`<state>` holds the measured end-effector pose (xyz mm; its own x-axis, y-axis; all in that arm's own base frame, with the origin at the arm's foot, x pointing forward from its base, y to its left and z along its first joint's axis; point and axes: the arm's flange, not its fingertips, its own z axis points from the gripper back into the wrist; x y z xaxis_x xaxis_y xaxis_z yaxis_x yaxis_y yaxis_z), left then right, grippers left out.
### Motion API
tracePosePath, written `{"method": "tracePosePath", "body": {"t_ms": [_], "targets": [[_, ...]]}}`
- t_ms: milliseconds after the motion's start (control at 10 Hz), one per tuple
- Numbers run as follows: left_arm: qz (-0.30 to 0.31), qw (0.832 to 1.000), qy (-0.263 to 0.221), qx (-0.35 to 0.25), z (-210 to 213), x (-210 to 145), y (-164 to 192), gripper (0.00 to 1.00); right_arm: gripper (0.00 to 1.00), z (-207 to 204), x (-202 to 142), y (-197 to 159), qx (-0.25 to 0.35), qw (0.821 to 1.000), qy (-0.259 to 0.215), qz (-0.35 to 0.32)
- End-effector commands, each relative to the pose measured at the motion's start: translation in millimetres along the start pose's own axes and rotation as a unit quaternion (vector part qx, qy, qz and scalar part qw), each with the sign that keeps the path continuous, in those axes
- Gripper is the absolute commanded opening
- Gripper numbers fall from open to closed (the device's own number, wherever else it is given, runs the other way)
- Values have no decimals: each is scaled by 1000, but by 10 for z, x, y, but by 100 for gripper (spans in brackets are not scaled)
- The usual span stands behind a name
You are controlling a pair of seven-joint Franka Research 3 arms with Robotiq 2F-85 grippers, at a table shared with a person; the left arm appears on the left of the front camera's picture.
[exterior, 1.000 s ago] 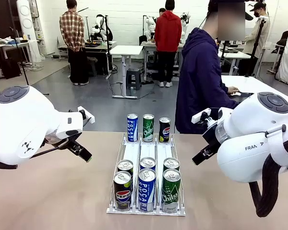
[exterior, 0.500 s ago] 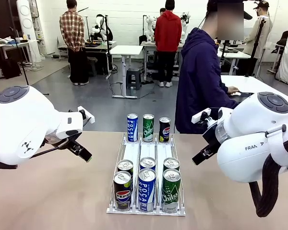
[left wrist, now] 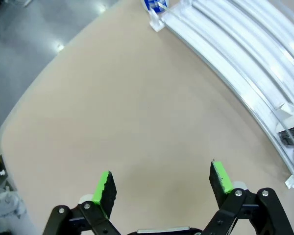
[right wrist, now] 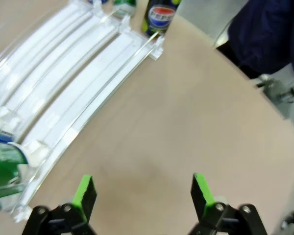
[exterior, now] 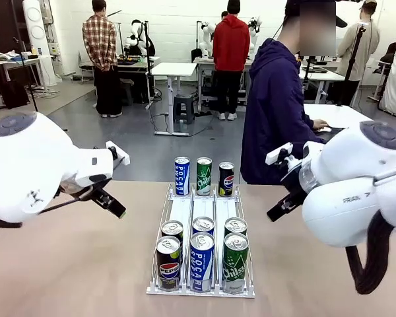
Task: Retrieve and hand over the desired beverage to the person.
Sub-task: Pick up a can of the same type that the person held from the Automatic Can Dispenser.
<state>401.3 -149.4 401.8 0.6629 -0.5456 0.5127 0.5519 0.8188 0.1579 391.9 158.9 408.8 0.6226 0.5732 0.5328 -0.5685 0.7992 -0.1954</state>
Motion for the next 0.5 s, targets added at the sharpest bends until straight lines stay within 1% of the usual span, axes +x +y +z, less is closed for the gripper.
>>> {"method": "tracePosePath", "body": {"t_ms": [0,100,200,300,400], "targets": [[-21,999,-4,34,789,334,151,100,100,883,230,-70,-40,999,-7,-7],[-26,999,-15,41,1180,517,218,100,100,1286,393,-157,-51,998,-16,-13],[-27,999,-17,42,1445,630,259,100,100,1554,518,-195,-53,998,-22,-15],[-27,998,-19,48,1641,705,293,100,100,1748,619,-223,-50,998,-27,-21],[-19,998,-28,55,1741,706,306,100,100,1829,654,-266,-54,998,-24,-22]]}}
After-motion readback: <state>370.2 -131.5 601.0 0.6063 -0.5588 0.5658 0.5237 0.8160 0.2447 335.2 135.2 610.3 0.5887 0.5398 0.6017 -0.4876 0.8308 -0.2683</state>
